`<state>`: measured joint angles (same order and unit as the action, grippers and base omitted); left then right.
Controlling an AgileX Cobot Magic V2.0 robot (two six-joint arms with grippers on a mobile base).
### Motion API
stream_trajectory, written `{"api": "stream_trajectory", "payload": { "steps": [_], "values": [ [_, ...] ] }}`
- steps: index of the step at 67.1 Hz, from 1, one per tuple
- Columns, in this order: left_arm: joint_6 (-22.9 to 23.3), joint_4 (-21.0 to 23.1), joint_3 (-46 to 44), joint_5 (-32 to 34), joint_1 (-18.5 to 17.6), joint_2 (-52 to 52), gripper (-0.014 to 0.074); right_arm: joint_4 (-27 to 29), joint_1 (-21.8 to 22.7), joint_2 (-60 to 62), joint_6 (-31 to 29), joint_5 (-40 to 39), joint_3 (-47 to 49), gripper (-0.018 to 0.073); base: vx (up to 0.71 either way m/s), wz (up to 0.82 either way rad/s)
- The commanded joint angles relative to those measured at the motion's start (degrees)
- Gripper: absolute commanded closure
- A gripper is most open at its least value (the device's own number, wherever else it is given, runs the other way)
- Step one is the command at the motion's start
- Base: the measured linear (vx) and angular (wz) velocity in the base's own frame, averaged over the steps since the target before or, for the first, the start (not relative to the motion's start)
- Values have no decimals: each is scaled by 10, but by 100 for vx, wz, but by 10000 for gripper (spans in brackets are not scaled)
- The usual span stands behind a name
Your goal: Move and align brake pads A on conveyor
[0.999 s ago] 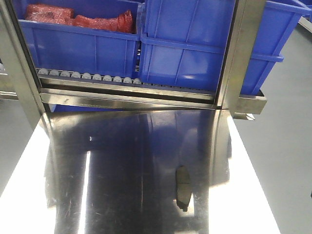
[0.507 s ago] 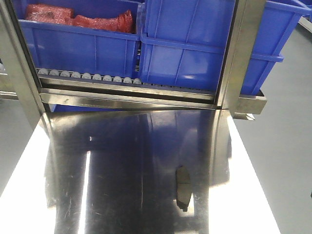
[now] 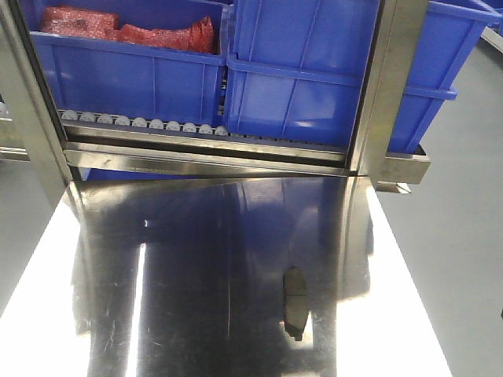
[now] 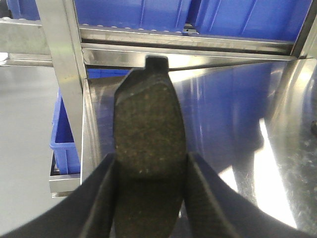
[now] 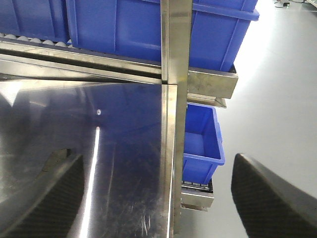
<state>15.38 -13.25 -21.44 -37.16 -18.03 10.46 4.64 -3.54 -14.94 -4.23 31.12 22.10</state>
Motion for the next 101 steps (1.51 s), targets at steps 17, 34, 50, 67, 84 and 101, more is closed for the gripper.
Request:
{"api": "stream_trajectory", "payload": {
  "steps": [17,34,50,67,84,101],
  "values": [
    [0,-2,-16,56,-1,6,603,1,0,-4,-2,-50,15,-17,0,0],
    [0,-2,-16,56,-1,6,603,16,0,-5,0,-49,15,-17,0,0],
    [0,-1,-16,56,-1,6,603,15,0,-119,0,-56,47,-17,0,0],
    [0,-1,-16,56,-1,6,603,15,0,-326,0,-43,160,-17,0,0],
    [0,-1,-16,55,-1,6,603,31,0,-535,0,48,306,-17,0,0],
    [0,-1,-16,55,-1,6,603,32,-40,-674,14,152,424,-17,0,0]
  ]
}}
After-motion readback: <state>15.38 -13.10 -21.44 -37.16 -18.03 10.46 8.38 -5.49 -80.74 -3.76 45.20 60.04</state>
